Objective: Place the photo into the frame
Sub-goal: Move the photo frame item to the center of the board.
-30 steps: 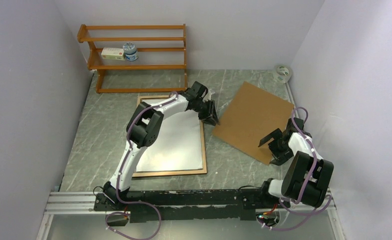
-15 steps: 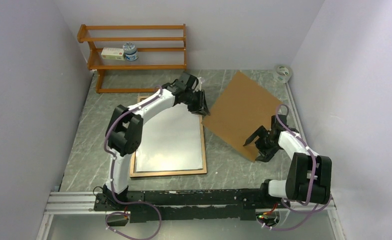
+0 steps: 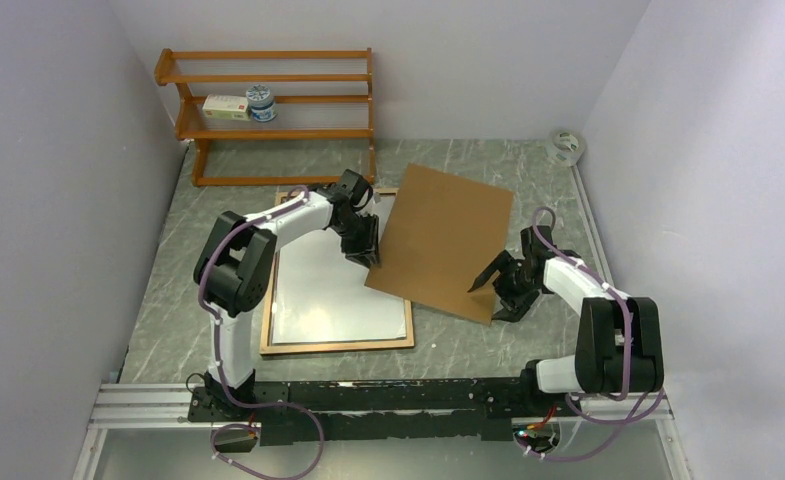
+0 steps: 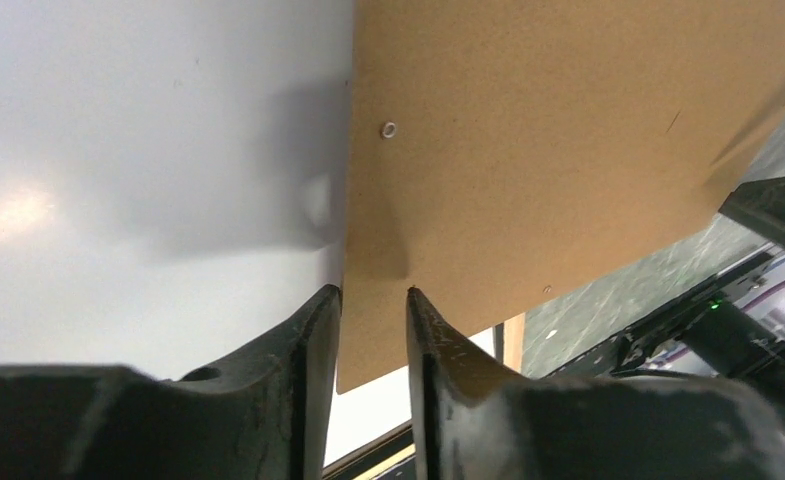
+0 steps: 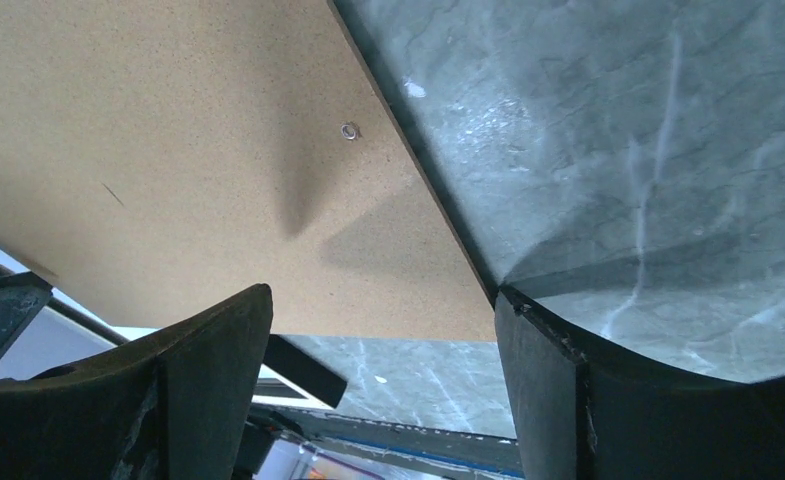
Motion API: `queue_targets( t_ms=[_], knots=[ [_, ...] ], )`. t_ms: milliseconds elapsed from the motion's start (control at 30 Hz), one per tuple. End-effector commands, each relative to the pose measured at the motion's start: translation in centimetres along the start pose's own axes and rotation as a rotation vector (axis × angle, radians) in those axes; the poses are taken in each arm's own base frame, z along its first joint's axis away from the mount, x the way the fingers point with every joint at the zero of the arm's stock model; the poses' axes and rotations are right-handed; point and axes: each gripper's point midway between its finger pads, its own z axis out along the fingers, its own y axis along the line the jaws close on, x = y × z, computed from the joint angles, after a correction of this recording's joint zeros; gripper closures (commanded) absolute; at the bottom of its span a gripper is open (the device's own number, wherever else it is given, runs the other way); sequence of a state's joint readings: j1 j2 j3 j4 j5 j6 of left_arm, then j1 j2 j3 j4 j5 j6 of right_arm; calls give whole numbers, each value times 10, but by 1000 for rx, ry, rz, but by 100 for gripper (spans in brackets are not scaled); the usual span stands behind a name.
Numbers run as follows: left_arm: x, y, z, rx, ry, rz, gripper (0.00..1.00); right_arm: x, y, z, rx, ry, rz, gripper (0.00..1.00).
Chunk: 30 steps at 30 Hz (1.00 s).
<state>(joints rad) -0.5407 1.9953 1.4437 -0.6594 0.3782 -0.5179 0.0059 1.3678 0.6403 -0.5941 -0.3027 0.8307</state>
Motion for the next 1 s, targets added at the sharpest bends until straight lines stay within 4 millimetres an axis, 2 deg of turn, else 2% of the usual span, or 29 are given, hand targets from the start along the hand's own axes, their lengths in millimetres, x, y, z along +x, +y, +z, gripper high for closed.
queue_targets(
  t_ms=[0,133,233,300,600,867,967],
  knots=[
    [7,-21,-23,36,14,80,63,4,11,18,-52,16,-8,16],
    [4,-7,-24,10,9,57,50,-2,6,17,-15,-14,-25,16],
    [4,-4,-22,21,13,57,42,-4,2,18,2,-23,-29,16],
    [5,-6,-20,32,21,58,39,-4,2,19,3,-21,-28,16],
    [9,-24,-17,232,83,-26,46,-2,3,23,-9,-4,-31,16],
    [10,-30,-22,375,130,-97,41,-1,3,25,-15,4,-29,16],
    [12,-37,-25,470,156,-115,44,0,4,26,-19,6,-29,16]
  ],
)
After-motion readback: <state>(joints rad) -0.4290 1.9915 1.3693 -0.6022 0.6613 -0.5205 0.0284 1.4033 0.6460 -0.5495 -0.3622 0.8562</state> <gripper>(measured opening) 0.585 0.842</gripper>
